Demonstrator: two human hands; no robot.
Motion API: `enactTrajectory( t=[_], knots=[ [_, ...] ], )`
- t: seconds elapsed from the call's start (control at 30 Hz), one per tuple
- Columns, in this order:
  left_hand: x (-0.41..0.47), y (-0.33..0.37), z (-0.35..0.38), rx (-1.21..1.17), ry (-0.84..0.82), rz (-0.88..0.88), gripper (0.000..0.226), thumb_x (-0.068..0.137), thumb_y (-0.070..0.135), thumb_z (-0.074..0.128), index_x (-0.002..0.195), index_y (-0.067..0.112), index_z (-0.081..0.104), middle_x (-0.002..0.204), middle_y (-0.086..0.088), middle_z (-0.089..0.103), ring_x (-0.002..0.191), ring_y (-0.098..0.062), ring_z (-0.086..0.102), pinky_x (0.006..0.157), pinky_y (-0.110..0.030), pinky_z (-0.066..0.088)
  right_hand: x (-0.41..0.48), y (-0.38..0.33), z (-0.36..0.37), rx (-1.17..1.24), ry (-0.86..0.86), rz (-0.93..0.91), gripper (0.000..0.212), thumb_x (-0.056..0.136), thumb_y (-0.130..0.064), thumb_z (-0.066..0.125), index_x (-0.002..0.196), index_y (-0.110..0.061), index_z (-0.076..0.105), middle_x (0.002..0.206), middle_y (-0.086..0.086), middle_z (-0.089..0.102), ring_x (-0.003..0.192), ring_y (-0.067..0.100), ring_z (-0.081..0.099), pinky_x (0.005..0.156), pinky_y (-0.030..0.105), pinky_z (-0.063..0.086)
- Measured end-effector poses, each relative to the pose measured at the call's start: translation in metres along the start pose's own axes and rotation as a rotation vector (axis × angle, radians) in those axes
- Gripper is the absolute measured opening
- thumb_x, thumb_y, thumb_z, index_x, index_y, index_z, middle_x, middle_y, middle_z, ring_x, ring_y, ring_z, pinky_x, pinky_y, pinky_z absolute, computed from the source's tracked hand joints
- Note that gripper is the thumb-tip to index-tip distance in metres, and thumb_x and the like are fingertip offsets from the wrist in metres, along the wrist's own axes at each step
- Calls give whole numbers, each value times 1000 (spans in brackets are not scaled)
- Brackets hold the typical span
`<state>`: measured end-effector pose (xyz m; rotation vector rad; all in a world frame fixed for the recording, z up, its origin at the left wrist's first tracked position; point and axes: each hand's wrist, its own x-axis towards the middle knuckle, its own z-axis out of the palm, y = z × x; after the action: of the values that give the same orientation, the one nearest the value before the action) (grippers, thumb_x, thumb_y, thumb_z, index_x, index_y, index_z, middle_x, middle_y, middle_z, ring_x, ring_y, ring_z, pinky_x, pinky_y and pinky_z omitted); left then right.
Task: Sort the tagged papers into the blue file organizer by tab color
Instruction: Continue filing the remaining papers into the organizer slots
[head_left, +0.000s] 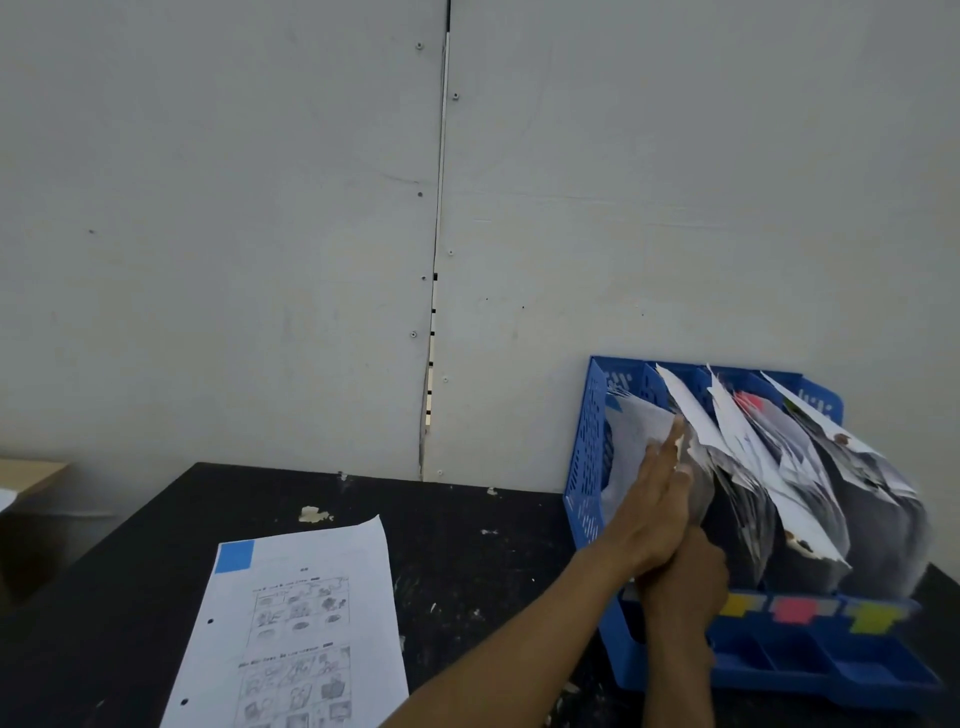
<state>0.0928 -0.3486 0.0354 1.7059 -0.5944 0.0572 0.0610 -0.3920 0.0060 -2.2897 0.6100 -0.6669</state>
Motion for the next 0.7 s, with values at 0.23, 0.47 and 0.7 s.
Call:
enactTrajectory(
  t=[0.23, 0.47, 0.7],
  knots=[
    [-15, 10, -31, 44, 56, 30, 67, 96, 64, 25, 153, 39, 1, 161, 13, 4, 148, -4, 5, 121, -37, 9, 7, -9, -10, 139, 236, -90, 20, 89, -22, 64, 85, -3, 64, 79, 20, 67, 69, 34, 62, 60, 34, 48],
    [-99, -29, -148, 356, 512, 11, 31, 96, 26, 58, 125, 16, 62, 124, 2, 63, 111, -6, 59, 99, -29, 49, -22, -57, -4, 329, 451, -314, 25, 88, -13, 63, 112, -4, 63, 103, 14, 67, 91, 32, 62, 72, 37, 49],
    [-232, -71, -257, 870, 820, -801, 45, 93, 35, 55, 134, 18, 50, 144, -11, 40, 131, -31, 39, 106, -46, 33, -139, -92, 75, -10, -448, -388, 33, 95, -45, 52, 108, -17, 62, 104, 3, 68, 82, 13, 59, 75, 27, 50]
  ],
)
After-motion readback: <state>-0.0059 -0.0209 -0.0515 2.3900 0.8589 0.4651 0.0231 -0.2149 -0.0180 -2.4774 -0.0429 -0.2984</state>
